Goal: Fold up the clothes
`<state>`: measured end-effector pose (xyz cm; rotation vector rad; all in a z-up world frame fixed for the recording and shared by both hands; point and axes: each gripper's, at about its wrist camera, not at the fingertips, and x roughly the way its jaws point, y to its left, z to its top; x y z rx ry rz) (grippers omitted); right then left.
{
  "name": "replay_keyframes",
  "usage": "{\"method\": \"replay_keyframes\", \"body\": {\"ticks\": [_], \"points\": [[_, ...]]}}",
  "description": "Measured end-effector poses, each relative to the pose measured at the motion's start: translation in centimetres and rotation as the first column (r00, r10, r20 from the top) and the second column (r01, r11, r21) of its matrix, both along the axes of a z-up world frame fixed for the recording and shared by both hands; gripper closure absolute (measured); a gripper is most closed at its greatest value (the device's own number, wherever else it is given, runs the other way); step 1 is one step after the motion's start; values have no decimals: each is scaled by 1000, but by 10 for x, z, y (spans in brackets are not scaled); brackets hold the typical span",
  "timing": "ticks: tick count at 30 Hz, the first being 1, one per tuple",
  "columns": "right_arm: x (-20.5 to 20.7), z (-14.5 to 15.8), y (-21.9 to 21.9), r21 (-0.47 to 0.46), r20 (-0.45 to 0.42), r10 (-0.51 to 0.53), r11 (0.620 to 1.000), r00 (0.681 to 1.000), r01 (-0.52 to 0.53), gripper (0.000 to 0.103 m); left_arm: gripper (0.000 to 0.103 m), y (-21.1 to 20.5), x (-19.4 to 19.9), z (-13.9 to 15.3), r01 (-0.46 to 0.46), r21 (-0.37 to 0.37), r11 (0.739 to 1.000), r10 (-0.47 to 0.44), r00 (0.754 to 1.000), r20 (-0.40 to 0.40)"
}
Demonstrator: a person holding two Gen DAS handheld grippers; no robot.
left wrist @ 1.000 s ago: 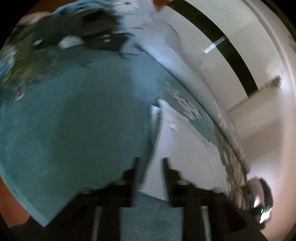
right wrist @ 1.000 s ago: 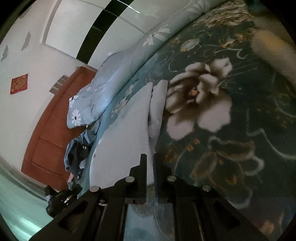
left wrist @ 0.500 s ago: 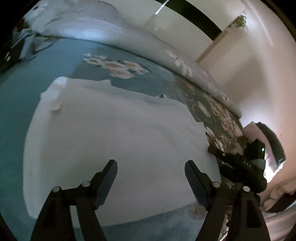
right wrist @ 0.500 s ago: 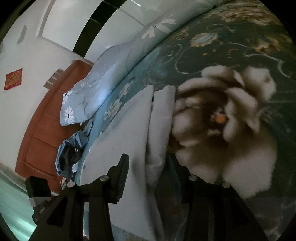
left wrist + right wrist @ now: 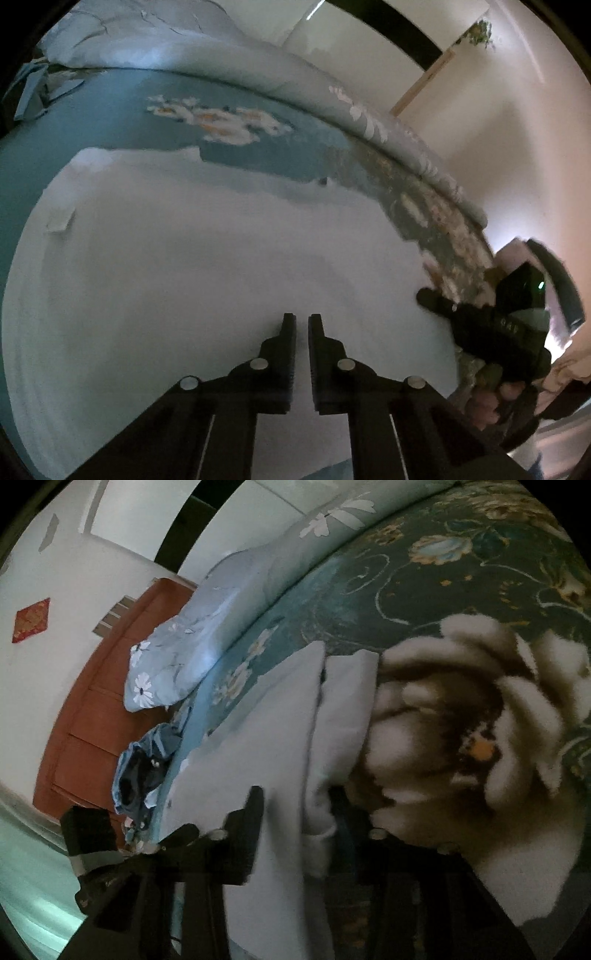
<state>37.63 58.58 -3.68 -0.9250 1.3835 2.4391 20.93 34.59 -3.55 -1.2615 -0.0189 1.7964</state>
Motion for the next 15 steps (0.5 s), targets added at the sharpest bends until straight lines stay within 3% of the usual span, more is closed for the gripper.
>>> {"method": "replay_keyframes", "body": {"ticks": [5,9,13,15], "points": [[-1,-1,0,-20,19,-33,999,999,33,84,100,8,6,-7,11,-54,998,-14,998,-53],[-3,8,-4,7,62,-53,999,997,53,87,101,-7,14,5,28,11,1000,-28,1000,7],[-5,19,-8,30,76,-72,997,995,70,87,101,-9,17,-14,36,-39,999,-34,999,35],[-7,26,-10,37,78,-78,996,994,76,87,101,-14,14,-18,27,-9,1000,-26,997,70]]}}
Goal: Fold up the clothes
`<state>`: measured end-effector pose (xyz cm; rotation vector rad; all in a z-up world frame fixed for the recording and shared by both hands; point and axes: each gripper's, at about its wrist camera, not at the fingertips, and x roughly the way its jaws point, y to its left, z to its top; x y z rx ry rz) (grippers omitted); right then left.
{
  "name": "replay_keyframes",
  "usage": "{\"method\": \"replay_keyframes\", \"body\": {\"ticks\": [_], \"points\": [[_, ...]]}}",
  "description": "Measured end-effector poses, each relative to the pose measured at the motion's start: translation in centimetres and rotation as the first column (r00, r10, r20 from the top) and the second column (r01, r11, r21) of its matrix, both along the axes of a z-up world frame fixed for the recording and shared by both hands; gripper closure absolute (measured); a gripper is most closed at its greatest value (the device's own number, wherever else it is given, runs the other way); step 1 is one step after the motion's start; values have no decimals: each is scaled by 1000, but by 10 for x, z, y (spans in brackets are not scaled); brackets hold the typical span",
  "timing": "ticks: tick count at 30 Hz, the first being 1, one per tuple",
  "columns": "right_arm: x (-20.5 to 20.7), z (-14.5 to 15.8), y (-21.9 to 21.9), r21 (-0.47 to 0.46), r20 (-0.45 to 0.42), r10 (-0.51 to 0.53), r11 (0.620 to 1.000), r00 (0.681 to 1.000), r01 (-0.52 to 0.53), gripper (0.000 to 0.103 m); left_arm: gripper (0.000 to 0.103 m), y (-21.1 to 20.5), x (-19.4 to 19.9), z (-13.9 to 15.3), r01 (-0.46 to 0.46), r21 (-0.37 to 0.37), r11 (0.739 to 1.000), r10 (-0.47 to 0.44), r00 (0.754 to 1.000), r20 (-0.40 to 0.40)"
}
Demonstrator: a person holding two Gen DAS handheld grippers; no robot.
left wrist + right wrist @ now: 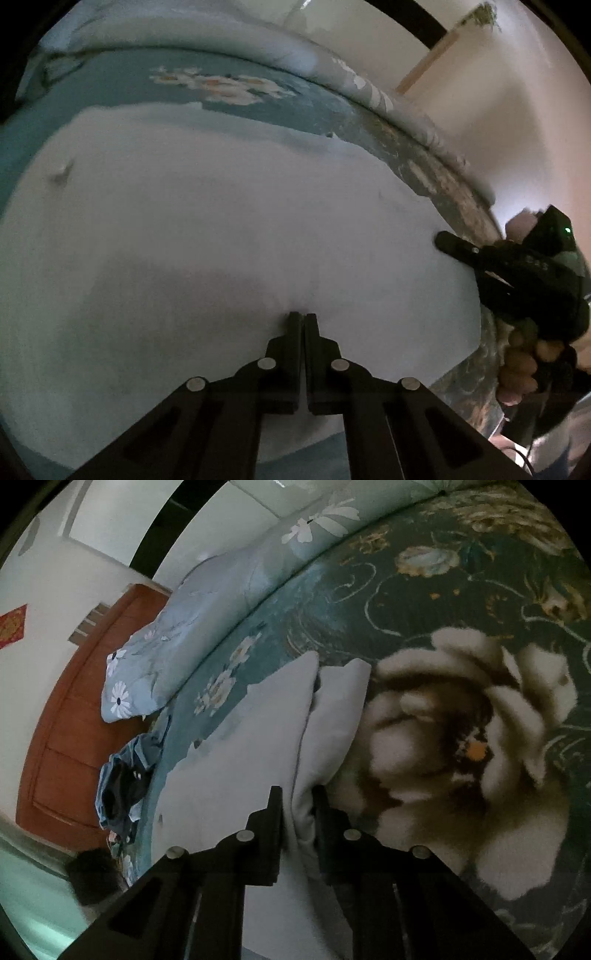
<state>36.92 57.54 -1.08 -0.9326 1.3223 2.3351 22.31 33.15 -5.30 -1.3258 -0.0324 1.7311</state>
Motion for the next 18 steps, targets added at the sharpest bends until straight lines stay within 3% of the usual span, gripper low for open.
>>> {"method": "replay_keyframes", "body": {"ticks": [3,9,18], "points": [[-4,12,-5,31,22,-3,1000,1000,2,88,100,-17,-4,8,-19,59,998,16,999,51],[-25,51,-20,109,64,2,994,998,-9,89,100,-83,-14,33,-95,150,984,94,995,10],[-91,103,-91,293,182,102,944,978,-153,89,100,-154,-27,44,-184,209,960,188,982,2]]}}
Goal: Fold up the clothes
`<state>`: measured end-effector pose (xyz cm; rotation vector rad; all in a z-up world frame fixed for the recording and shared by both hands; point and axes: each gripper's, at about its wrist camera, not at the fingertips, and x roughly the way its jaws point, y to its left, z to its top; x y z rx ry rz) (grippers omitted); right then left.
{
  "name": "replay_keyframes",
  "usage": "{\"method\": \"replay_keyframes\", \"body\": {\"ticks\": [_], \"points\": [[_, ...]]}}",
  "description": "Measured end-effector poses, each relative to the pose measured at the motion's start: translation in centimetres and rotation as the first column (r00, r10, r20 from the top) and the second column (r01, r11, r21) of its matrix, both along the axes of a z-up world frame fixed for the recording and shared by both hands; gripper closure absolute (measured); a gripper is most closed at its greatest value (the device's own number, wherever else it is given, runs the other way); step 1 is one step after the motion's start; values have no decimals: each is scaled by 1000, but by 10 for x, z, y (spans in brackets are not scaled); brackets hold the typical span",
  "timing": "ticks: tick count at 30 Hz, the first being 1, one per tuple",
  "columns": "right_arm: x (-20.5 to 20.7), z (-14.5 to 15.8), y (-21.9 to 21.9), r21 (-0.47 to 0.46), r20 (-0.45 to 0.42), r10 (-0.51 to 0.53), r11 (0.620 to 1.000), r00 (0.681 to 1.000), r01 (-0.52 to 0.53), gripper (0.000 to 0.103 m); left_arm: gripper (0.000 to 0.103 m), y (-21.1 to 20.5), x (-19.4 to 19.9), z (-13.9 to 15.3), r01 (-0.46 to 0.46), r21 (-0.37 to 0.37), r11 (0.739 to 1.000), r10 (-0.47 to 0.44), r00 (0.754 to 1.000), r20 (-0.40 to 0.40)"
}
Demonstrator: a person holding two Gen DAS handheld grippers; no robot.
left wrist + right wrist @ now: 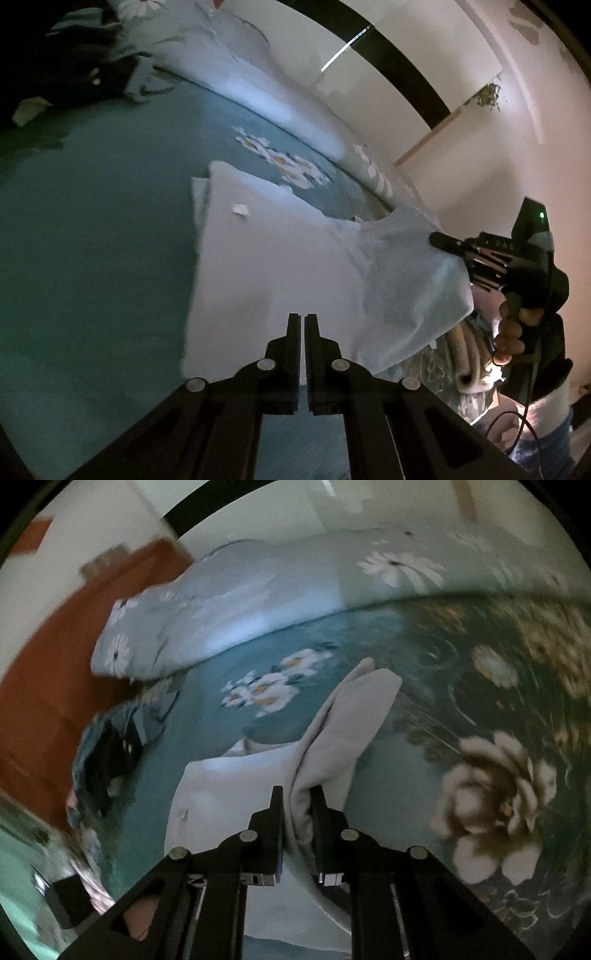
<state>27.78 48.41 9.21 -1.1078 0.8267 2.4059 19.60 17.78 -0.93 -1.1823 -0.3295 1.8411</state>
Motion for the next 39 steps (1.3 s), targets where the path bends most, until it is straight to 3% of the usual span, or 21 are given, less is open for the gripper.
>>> {"method": "replay_keyframes", "body": {"ticks": [6,12,15,22,30,32,35,39], "points": [[-59,-8,-57,44,79,100,994,992,-104,89,95,-28,-10,-7,-52,-4,999,52,998,32],[-108,-51,-101,29,188,178,982,966,-186,89,91,-52,-19,-14,-99,-15,995,100,993,65],[-119,-59,-118,28,198,209,975,958,-218,89,89,-63,-19,-17,-124,-20,992,126,990,69],[-122,-45,-156,82,172,284,950,943,-301,89,87,-71,-20,-20,-140,-24,990,142,987,79],[-133,-69,-170,55,233,292,948,927,-313,85,80,-62,-15,-25,-128,-58,990,132,988,80],[-132,-66,-173,49,222,306,945,926,-324,81,79,-62,-16,-25,-133,-64,989,138,987,86],[-128,-56,-179,4,162,368,928,916,-374,66,78,-60,-14,-24,-136,-68,988,142,986,87],[-108,-29,-177,-5,43,404,915,914,-404,65,78,-56,-14,-16,-130,-59,990,134,989,64]]}}
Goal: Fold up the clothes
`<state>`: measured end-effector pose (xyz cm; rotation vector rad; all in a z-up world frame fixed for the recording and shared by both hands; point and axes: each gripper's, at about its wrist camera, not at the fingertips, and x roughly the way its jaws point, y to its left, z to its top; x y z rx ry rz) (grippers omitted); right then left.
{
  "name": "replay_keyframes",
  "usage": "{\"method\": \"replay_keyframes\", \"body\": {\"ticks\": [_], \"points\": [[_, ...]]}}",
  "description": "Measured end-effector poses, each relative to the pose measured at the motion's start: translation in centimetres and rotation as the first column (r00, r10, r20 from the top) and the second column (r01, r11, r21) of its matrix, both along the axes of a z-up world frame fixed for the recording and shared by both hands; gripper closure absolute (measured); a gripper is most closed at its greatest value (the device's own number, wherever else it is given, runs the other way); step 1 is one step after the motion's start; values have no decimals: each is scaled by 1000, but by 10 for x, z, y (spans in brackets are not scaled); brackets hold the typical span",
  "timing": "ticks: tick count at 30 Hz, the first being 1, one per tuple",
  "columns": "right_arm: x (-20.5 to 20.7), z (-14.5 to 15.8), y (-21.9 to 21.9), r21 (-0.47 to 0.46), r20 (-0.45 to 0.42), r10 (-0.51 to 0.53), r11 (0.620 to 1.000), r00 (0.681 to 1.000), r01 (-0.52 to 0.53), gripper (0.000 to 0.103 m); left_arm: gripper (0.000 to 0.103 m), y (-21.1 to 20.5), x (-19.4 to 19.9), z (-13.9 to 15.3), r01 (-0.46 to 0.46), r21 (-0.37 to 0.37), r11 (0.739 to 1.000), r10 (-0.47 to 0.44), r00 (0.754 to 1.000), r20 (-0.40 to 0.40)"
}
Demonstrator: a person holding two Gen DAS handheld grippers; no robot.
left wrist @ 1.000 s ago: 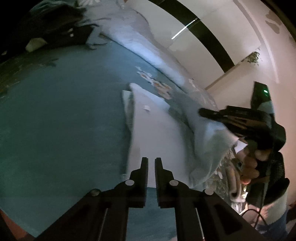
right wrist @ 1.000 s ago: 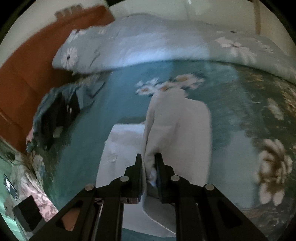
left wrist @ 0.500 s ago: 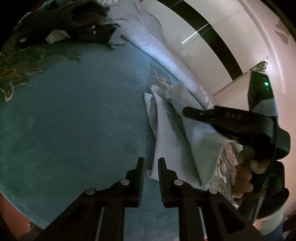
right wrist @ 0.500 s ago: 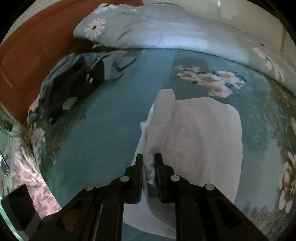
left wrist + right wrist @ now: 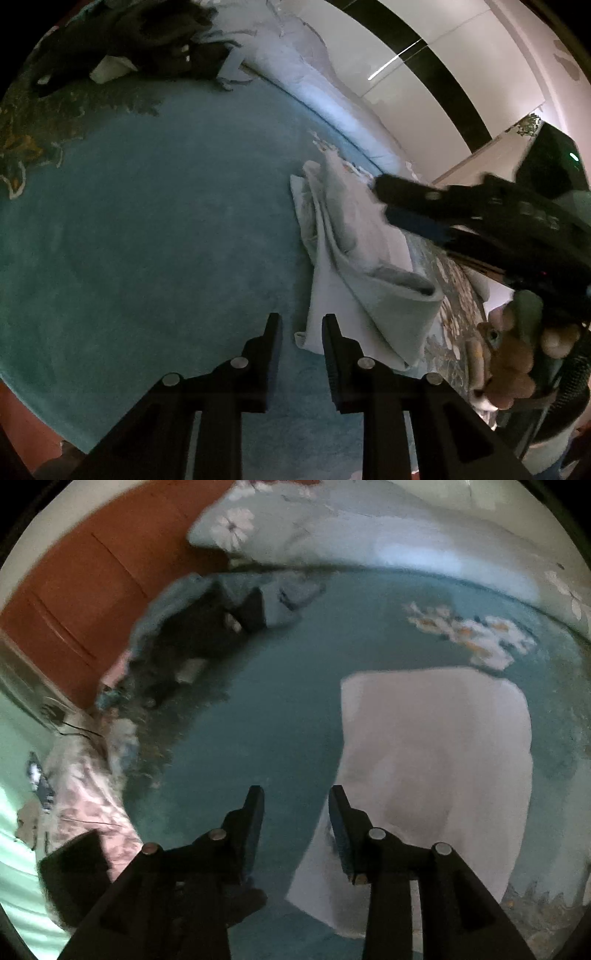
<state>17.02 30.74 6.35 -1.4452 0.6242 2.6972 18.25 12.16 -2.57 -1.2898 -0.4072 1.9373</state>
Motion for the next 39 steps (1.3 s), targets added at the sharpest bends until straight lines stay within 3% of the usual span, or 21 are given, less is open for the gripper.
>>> {"method": "replay_keyframes", "body": {"ticks": [4,8,11,16,19,21,24,26,32,36,39], "points": [[39,18,28,11,-93,-76,997,993,77,57,72,14,3,13,46,41,998,-45,999,-31],[86,2,65,13,-75,-192,981,979,194,57,54,36,5,30,104,82,991,-98,992,-81],[113,-17,85,-13,-40,-250,968,967,250,57,44,56,6,42,165,64,984,-154,976,-152],[144,-43,116,-91,1,-340,937,941,338,57,43,90,2,39,244,-4,970,-242,957,-158],[153,-51,122,-123,0,-355,928,935,353,57,45,96,1,32,252,5,968,-249,960,-127],[153,-56,122,-135,0,-351,928,936,348,57,52,97,0,28,251,23,968,-247,964,-99],[156,-64,120,-156,0,-335,931,942,331,56,68,92,2,24,236,52,970,-232,970,-70],[156,-70,119,-170,7,-321,933,947,317,55,92,89,2,20,221,53,974,-219,975,-44],[156,-80,114,-207,8,-298,933,954,293,54,93,68,4,12,180,133,975,-181,983,-5],[160,-84,115,-216,-1,-293,934,956,285,54,93,58,10,4,160,62,985,-159,987,-25],[160,-84,113,-197,-6,-283,941,959,277,54,93,53,6,-16,133,35,991,-134,990,37]]}}
